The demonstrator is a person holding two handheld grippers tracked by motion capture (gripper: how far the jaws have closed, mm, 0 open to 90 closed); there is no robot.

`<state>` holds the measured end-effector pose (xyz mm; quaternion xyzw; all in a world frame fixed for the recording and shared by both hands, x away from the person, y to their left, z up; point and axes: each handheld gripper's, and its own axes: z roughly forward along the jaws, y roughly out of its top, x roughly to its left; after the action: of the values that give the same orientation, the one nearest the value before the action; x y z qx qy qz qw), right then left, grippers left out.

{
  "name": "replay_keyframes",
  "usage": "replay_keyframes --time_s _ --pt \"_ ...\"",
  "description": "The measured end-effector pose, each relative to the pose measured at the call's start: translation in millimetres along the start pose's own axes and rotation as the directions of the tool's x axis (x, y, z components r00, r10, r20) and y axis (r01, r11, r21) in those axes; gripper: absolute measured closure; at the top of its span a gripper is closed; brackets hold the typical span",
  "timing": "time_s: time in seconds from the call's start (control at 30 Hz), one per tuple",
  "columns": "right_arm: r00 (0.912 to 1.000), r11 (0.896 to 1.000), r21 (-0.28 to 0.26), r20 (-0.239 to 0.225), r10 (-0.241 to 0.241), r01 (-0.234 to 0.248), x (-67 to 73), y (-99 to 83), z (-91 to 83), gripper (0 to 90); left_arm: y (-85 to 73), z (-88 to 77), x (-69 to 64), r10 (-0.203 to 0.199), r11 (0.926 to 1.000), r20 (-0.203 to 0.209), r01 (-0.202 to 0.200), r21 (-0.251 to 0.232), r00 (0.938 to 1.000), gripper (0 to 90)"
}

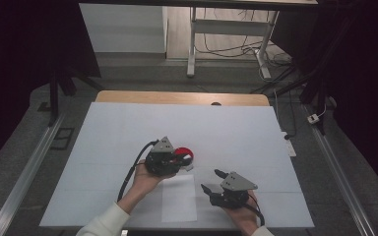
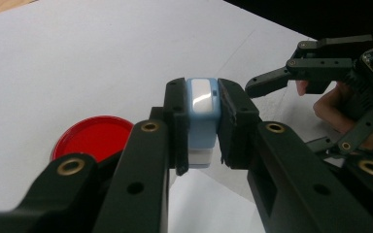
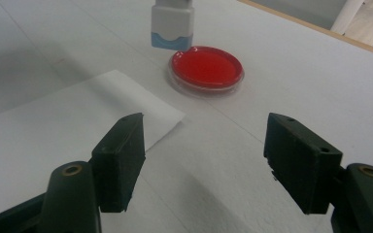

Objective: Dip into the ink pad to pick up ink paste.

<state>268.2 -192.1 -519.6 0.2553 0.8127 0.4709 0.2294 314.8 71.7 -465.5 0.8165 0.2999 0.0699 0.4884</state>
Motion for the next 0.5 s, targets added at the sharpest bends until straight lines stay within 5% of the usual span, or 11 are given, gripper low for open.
replay_keyframes --time_s 0.5 --pt "0.9997 1.0 0.014 -0.02 -0.012 0.013 13.9 7.5 18.4 31.3 -0.1 1.9 -1.9 -0.004 1.0 0.012 0.004 0.0 0.9999 75.1"
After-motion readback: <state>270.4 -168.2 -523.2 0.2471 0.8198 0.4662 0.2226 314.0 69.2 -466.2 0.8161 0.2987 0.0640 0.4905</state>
